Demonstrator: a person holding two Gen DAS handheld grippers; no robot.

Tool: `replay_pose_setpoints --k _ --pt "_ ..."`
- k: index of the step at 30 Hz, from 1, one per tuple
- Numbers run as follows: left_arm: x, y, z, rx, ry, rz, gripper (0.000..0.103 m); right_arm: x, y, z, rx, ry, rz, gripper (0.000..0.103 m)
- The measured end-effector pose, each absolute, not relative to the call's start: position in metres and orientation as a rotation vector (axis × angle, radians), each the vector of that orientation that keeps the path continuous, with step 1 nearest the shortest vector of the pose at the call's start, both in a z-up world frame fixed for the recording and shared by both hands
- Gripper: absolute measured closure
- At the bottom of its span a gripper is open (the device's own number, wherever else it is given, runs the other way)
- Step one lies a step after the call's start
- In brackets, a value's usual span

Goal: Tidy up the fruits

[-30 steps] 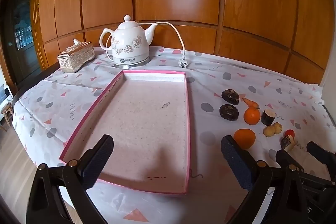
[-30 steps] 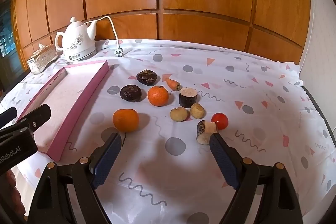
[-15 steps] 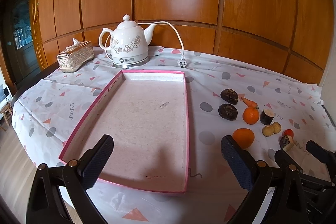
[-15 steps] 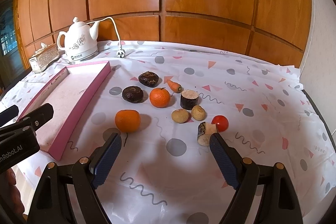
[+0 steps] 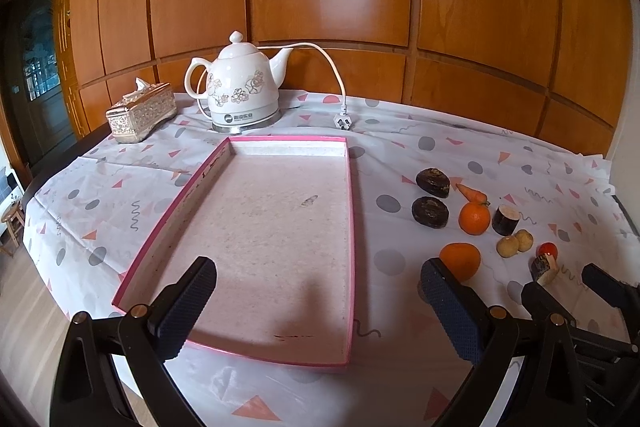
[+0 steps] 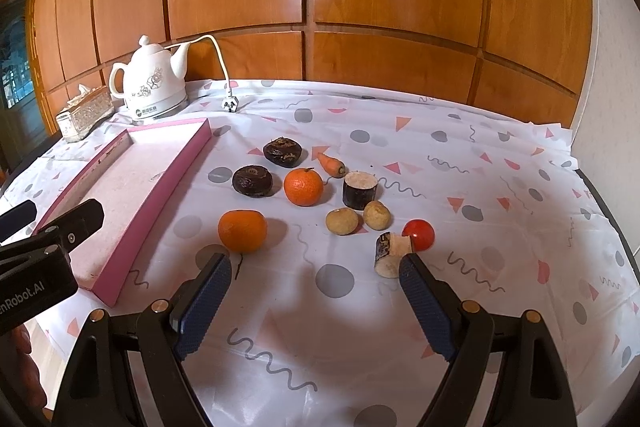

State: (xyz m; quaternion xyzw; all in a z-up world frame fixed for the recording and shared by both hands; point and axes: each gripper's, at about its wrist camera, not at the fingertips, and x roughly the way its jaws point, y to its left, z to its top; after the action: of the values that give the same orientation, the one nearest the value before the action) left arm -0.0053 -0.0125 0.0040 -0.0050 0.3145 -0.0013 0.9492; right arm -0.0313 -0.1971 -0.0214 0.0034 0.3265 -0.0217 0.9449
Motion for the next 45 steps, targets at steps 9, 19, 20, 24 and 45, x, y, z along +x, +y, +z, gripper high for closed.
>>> replay_pose_setpoints --k 9,19,20,24,45 --pt "-0.006 -0.016 0.004 0.006 0.637 -0.008 0.001 -0.032 -0.2 -0.021 0.016 0.656 -0.043 0.016" --pt "-0.003 -0.028 0.006 0.028 0.639 -0.068 0.0 -0.032 -0.209 -0.022 0.04 0.655 -0.052 0.016" --pt "-0.002 -0.03 0.006 0.02 0.642 -0.099 0.0 -0.032 -0.212 -0.022 0.045 0.655 -0.057 0.016" --pt "0.002 -0.036 0.007 -0.039 0.684 -0.245 0.0 -0.03 -0.223 -0.023 0.068 0.665 -0.064 0.016" --pt "0.034 -0.083 -0.013 0.005 0.807 -0.393 0.0 -0.019 -0.285 -0.049 0.185 0.754 -0.126 0.05"
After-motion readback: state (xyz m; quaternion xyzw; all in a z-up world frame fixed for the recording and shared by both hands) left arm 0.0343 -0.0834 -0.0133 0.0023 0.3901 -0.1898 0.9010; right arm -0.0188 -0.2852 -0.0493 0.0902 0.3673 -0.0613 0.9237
